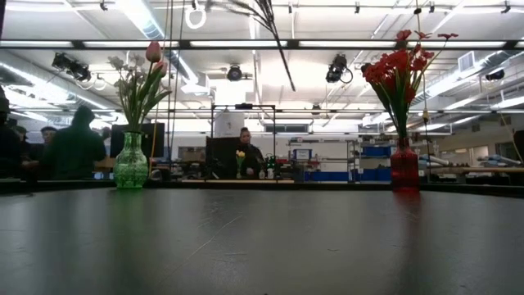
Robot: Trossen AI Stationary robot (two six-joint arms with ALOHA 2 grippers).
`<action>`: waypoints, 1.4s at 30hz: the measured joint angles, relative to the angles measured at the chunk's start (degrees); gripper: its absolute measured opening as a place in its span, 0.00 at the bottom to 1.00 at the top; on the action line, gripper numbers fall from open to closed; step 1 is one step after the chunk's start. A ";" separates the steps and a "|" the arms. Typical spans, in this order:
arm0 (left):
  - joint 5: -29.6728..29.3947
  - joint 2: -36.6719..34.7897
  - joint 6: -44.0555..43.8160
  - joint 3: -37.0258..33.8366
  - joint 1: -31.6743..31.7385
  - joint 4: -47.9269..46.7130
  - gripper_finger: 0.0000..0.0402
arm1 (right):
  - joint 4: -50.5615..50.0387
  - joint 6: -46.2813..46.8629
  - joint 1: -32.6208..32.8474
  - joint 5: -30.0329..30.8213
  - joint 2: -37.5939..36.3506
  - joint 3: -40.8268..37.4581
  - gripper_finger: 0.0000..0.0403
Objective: Sort flowers into vase by color
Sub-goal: Put the white flower into the green flower vase
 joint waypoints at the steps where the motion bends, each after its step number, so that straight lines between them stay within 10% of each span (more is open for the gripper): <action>1: -0.09 0.00 -0.34 0.00 0.23 -0.09 0.73 | -0.07 -1.51 0.58 0.01 0.00 0.00 0.49; 25: 4.30 2.60 -3.92 -0.02 -1.92 -0.68 0.73 | 2.01 -5.18 -3.22 -2.02 4.68 -0.04 0.35; 34: 4.28 2.95 -3.99 -0.02 -1.89 0.20 0.73 | 0.59 -3.32 -5.55 -8.07 4.70 -0.04 0.04; 42: 5.11 3.84 4.69 -0.15 -2.16 13.47 0.73 | -12.94 5.81 -10.13 -10.12 4.70 -0.03 0.01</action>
